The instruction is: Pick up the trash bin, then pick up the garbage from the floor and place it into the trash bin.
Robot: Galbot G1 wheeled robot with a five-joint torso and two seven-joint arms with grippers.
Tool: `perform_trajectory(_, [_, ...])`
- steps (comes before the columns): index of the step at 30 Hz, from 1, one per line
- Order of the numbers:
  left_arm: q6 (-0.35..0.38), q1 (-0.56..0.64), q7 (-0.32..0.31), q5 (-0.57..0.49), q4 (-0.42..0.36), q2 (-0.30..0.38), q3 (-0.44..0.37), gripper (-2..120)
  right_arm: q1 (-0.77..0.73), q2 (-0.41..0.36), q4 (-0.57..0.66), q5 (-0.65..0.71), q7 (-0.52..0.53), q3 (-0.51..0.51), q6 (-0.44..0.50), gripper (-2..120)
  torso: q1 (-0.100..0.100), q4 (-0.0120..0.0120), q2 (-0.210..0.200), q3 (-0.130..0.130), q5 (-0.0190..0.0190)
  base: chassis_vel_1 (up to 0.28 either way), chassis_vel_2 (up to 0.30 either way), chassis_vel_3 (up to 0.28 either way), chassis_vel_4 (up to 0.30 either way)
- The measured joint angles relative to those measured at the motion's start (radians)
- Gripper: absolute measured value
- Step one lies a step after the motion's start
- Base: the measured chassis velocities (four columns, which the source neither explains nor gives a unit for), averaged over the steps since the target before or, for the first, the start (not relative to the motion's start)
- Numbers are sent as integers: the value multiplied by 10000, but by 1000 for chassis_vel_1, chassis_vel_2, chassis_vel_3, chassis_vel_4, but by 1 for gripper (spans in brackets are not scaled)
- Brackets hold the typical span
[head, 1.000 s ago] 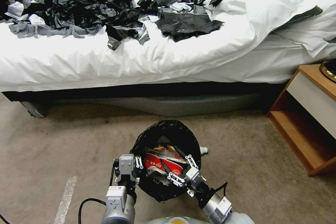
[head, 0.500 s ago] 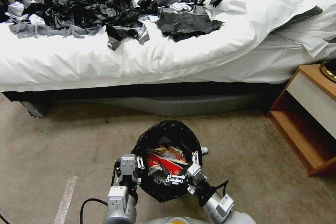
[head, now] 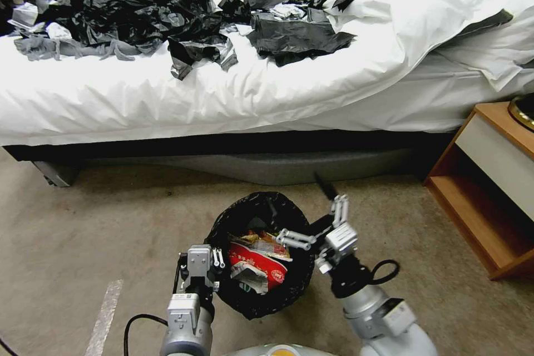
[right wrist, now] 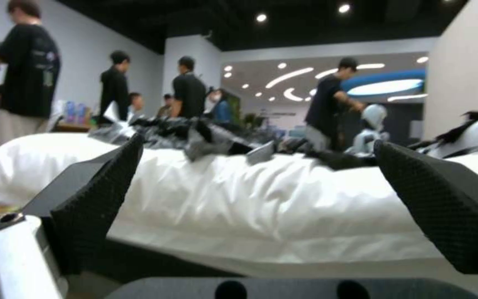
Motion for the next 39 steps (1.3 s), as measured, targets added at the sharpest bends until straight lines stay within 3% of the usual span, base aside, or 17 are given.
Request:
perform_trajectory(9, [61,-49,-44,-363,-122,39,-349,1,-622,661,-144,-252,1218,1534,224,100,0,0,0,0,1,0,0,0,0])
perform_trajectory(15, [136,-167,-66,-564,-193,57,-541,1,-1021,803,-1046,-289,1338,2504,851,100,-1,0,0,0,2,0,0,0,0])
perform_trajectory(24, [194,-285,-78,-667,-206,48,-640,1,-1216,754,-1592,23,1008,3075,1239,100,-1,0,0,0,1,0,0,0,0])
perform_trajectory(32, [199,-234,-82,-655,-229,57,-600,1,-515,516,-1997,152,216,3411,1092,100,-1,0,0,0,2,0,0,0,0])
perform_trajectory(37, [199,-281,-94,-649,-185,146,-602,1,535,-183,-2792,176,-1834,3811,1046,100,0,1,0,0,2,0,0,0,0])
perform_trajectory(39, [199,-291,-95,-652,-170,158,-604,1,728,-377,-2957,174,-2133,3803,988,100,0,0,-1,0,3,0,0,0,0])
